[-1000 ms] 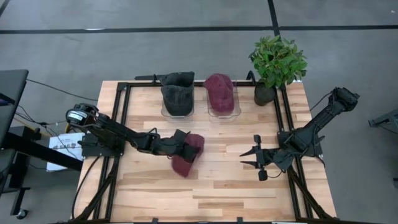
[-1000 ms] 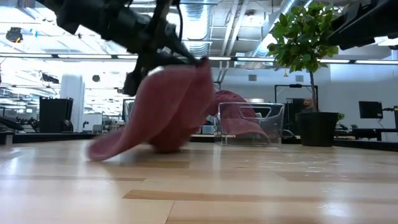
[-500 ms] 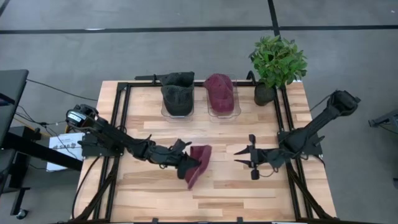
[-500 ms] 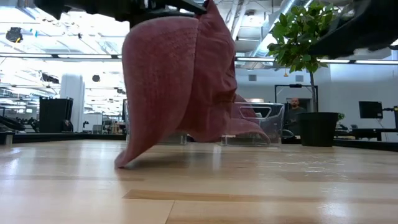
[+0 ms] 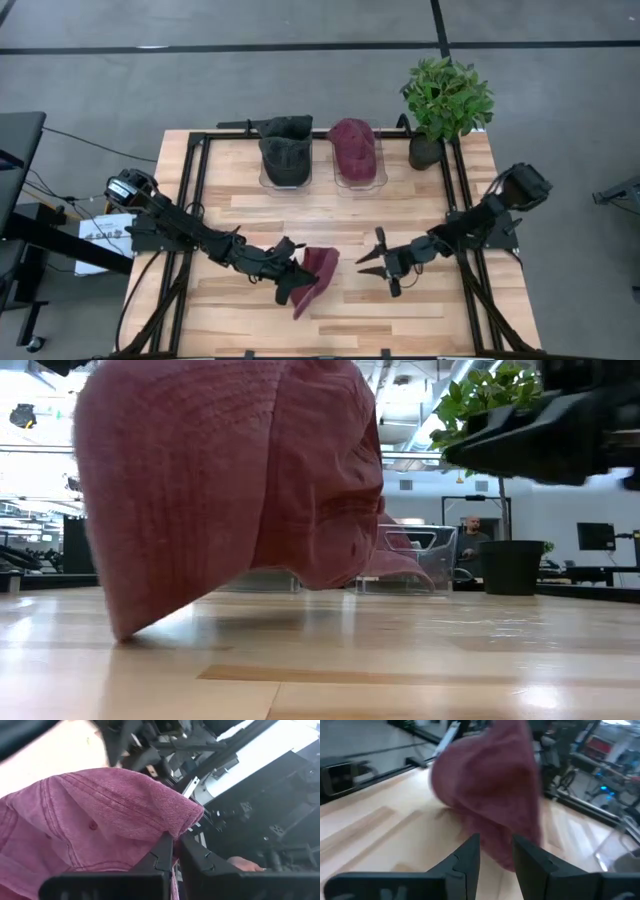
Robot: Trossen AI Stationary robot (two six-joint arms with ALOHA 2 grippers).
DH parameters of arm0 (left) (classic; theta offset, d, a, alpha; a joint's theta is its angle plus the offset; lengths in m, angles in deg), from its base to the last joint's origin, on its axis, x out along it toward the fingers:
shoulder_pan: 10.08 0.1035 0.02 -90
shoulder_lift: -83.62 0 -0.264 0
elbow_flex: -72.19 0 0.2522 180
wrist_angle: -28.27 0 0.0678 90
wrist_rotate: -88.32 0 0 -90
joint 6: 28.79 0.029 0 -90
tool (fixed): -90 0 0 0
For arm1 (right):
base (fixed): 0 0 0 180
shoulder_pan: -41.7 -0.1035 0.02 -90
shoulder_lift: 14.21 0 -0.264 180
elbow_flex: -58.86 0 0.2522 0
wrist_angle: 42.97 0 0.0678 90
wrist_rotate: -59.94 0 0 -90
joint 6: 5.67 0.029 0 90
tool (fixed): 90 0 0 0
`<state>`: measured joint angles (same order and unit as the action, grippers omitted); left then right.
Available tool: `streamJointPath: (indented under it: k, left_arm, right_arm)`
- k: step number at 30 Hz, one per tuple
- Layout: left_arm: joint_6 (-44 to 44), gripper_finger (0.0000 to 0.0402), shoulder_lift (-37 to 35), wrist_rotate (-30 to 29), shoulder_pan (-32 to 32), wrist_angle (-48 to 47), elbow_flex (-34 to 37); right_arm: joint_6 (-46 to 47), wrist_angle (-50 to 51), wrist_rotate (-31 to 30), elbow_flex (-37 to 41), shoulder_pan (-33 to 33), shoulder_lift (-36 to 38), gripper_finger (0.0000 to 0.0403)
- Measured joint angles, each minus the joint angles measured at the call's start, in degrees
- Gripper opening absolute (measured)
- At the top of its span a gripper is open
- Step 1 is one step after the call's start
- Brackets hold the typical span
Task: Pick & Place hat
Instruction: Put the red cap into the right transparent bin
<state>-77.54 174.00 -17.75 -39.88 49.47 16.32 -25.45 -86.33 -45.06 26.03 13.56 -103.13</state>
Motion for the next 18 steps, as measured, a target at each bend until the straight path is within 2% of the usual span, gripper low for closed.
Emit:
streamJointPath:
  k: [4,7,10,18]
  left_arm:
    - [0.14,0.0017,-0.03,0.0,-1.48,0.0,0.0]
    - [0.54,0.0017,-0.03,0.02,-2.39,0.0,0.0]
    - [1.38,0.0016,-0.03,-0.04,-3.2,0.0,0.0]
    - [2.02,0.0017,-0.03,-0.2,-4.14,0.02,-0.02]
  right_arm:
    - [0.42,-6.59,0.16,-0.19,2.65,-5.01,0.0102]
    - [0.36,-6.91,0.57,-1.71,4.0,-7.79,0.0102]
    - [0.27,-6.83,3.79,-4.01,5.58,-9.84,0.011]
    - [-2.74,-3.54,13.45,-9.5,9.14,-13.07,0.0173]
